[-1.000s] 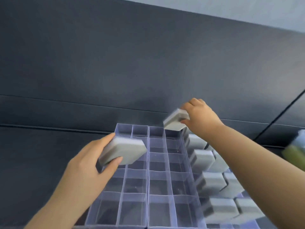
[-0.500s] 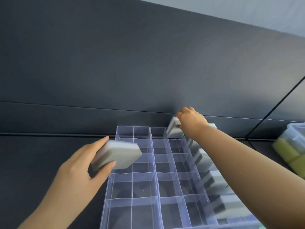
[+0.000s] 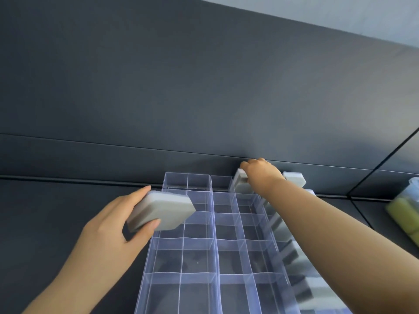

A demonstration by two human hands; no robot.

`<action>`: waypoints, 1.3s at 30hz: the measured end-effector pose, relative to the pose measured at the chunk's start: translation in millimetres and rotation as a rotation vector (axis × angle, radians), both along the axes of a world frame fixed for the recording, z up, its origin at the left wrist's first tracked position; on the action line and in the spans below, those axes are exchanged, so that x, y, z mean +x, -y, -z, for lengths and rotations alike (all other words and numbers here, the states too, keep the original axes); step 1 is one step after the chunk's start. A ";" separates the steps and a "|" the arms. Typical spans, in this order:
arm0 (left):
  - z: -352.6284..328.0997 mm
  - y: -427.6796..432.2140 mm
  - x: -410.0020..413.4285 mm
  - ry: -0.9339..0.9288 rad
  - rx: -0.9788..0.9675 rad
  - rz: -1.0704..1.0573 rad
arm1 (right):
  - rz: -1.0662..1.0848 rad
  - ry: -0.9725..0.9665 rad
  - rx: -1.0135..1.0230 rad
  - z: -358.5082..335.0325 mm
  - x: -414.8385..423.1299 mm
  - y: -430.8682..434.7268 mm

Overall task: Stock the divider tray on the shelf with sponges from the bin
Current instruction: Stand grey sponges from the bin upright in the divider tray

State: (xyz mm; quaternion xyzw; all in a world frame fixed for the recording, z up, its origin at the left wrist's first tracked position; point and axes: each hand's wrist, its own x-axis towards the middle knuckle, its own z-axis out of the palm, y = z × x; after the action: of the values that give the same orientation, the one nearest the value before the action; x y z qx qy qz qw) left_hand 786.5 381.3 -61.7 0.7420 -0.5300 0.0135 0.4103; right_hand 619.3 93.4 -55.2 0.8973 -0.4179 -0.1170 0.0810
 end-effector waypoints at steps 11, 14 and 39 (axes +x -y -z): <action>-25.4 82.2 -4.7 0.212 0.005 0.087 | -0.004 0.188 0.063 2.8 -18.9 10.1; -36.2 125.0 -15.0 0.218 0.050 0.145 | 0.010 0.212 0.146 -2.2 -26.8 6.8; 2.0 224.4 -37.5 0.298 0.352 0.218 | -0.046 0.152 0.265 -3.6 -38.9 10.0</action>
State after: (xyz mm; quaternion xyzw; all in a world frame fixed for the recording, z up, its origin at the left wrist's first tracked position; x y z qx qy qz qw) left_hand 749.0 156.9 -63.8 0.7301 -0.6559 -0.0140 0.1913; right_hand 580.4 83.4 -51.6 0.9158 -0.3830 -0.1010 -0.0673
